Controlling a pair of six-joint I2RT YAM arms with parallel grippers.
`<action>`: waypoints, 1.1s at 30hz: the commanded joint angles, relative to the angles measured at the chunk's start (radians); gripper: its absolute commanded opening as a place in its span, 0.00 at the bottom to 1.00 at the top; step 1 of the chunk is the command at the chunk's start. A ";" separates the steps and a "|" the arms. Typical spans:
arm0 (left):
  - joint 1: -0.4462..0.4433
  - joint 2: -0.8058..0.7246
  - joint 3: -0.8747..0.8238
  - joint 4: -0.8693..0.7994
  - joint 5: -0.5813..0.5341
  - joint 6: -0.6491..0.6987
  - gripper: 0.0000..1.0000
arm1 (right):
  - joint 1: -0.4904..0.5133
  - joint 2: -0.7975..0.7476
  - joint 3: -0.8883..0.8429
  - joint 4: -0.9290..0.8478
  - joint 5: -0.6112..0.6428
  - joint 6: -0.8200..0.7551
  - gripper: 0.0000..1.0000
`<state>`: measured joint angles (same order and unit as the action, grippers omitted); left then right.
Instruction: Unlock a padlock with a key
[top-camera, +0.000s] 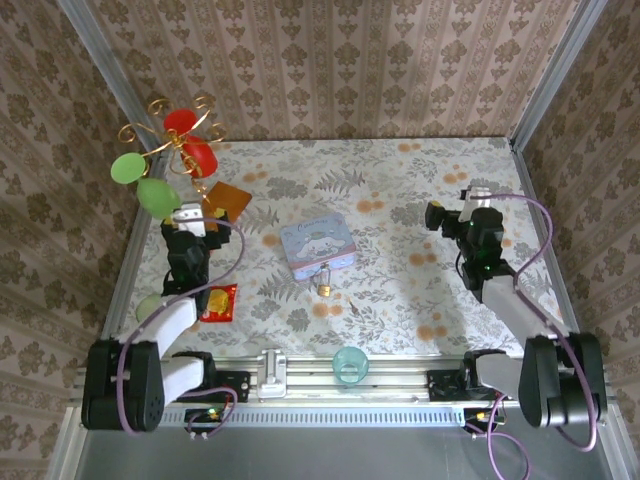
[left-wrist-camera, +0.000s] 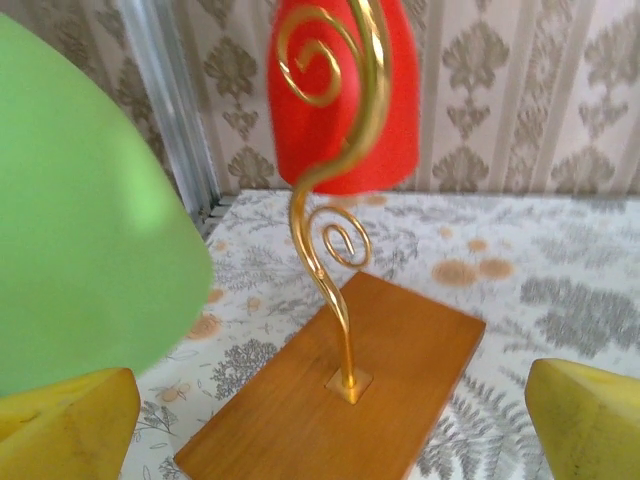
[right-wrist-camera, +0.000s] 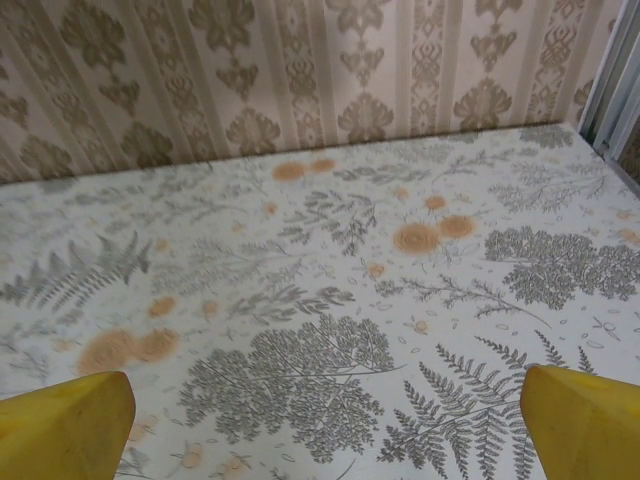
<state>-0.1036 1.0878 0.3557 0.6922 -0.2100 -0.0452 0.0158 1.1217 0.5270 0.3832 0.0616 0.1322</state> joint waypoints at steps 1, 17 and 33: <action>-0.004 -0.069 0.005 -0.109 0.024 -0.152 1.00 | 0.003 -0.059 -0.010 -0.156 -0.045 0.074 1.00; -0.203 -0.280 0.060 -0.548 0.187 -0.453 1.00 | 0.327 -0.128 0.011 -0.549 -0.064 0.239 1.00; -0.551 -0.175 0.177 -0.740 0.095 -0.571 1.00 | 0.768 0.106 0.086 -0.657 0.086 0.396 0.85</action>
<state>-0.6193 0.8948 0.4984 -0.0174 -0.0795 -0.5587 0.7277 1.1843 0.5575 -0.2382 0.0906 0.4995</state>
